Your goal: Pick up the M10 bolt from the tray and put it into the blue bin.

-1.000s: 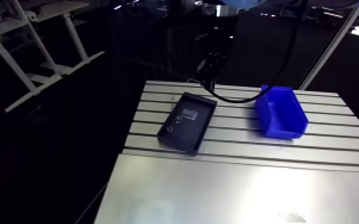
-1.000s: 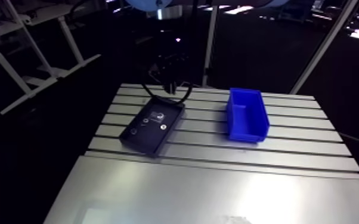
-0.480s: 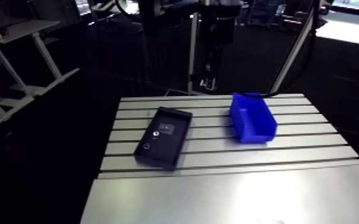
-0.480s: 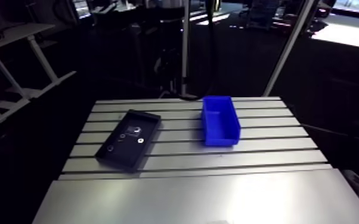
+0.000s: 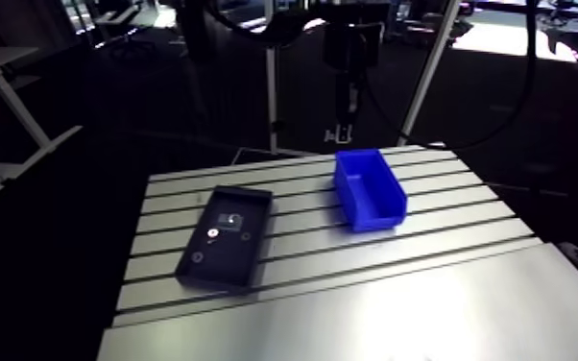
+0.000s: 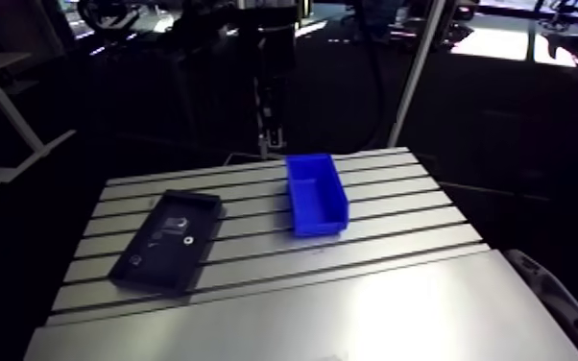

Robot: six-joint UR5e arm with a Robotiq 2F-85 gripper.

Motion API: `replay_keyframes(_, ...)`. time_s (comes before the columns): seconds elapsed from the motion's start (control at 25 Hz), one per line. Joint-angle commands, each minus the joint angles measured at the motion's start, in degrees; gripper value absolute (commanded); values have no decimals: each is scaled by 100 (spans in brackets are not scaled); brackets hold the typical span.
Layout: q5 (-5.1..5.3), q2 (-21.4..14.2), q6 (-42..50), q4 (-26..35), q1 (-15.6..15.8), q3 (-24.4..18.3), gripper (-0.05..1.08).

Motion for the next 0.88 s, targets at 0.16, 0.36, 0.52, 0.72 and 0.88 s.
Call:
replay_keyframes(0.16,-108,145,-308,-238,-336,52,102)
replay_keyframes(0.36,-319,383,-317,-510,-450,69,101)
replay_keyframes(0.52,-389,506,-317,-625,-512,87,101)
replay_keyframes(0.72,-407,629,-299,-633,-521,113,101)
replay_keyframes(0.88,-442,734,-299,-880,-538,228,101)
